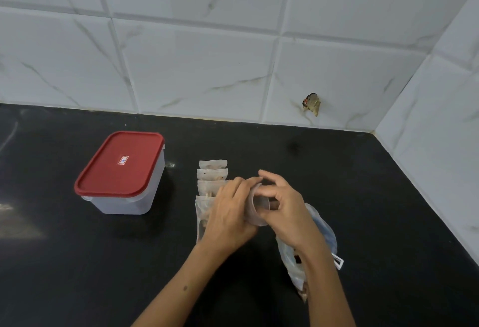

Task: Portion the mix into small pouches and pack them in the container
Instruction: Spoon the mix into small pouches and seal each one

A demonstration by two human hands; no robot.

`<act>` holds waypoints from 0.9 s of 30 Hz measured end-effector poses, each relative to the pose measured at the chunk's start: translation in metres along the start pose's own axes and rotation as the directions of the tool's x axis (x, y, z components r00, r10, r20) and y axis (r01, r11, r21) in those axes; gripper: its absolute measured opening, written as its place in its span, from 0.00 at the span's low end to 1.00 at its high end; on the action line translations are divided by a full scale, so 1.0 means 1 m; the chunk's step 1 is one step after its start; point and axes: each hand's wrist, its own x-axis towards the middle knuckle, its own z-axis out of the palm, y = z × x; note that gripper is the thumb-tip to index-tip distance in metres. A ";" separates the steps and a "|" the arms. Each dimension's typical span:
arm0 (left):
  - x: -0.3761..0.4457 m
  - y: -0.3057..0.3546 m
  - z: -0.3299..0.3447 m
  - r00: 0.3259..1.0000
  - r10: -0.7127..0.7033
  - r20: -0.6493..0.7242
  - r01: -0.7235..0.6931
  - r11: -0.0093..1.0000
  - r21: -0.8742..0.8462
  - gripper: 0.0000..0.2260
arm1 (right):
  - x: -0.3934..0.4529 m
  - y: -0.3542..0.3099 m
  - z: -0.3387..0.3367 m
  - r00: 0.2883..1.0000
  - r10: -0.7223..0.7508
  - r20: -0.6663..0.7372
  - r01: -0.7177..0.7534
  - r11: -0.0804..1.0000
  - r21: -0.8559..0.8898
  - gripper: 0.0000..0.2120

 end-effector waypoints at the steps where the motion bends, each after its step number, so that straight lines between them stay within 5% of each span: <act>1: -0.001 0.000 0.000 1.000 -0.007 0.003 0.007 1.000 -0.009 0.27 | 0.000 -0.001 0.000 1.000 0.012 0.015 -0.012 1.000 0.019 0.19; 6: -0.004 0.004 0.003 1.000 -0.001 0.016 0.002 0.998 -0.063 0.30 | -0.007 -0.009 -0.005 0.995 0.094 0.029 -0.091 0.991 -0.098 0.18; 10: -0.006 0.013 0.013 0.996 -0.071 -0.050 0.064 0.989 -0.131 0.22 | -0.015 -0.018 -0.012 0.990 0.102 0.101 -0.086 0.985 -0.147 0.11; 13: -0.007 0.020 0.020 0.991 -0.127 -0.035 0.118 0.972 -0.203 0.18 | -0.026 -0.018 -0.026 0.988 0.124 0.097 -0.125 0.992 0.004 0.09; 15: -0.008 0.025 0.023 0.988 -0.150 -0.022 0.141 0.961 -0.237 0.18 | -0.034 -0.011 -0.044 0.979 0.191 -0.073 -0.179 0.973 0.146 0.07; 18: -0.013 0.031 0.027 0.976 -0.220 0.011 0.213 0.934 -0.287 0.18 | -0.044 0.015 -0.068 0.864 0.388 -0.322 -0.428 0.902 -0.063 0.10; 22: -0.023 0.038 0.033 0.946 -0.315 0.076 0.323 0.894 -0.311 0.24 | -0.060 0.044 -0.070 0.613 0.734 -0.292 -0.790 0.583 -0.189 0.27; 27: -0.031 0.039 0.042 0.896 -0.411 0.165 0.443 0.842 -0.309 0.26 | -0.058 0.064 -0.063 0.565 0.787 -0.246 -0.825 0.544 -0.154 0.09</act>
